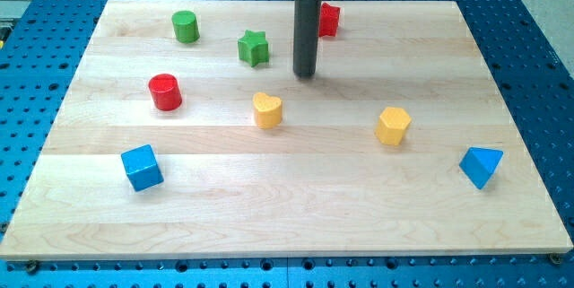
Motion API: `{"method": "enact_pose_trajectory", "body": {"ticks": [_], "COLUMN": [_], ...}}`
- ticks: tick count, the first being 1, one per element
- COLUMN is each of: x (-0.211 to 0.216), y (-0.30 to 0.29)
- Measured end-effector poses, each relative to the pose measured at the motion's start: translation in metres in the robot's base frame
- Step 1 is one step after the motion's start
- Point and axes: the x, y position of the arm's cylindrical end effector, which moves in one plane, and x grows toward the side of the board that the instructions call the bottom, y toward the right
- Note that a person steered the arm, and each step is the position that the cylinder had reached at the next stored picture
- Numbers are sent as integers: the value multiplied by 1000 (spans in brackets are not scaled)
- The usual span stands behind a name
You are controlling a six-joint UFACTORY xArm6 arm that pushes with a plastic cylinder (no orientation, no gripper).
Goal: Place the green star at the top left of the red circle
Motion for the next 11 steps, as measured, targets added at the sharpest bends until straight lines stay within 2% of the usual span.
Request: {"method": "enact_pose_trajectory", "body": {"ticks": [1, 2, 3, 4, 5, 7, 9, 10, 11], "x": [-19, -12, -17, -46, -21, 1, 11, 23, 56], "y": [-15, -87, -30, -81, -155, -27, -199, -233, -223]}}
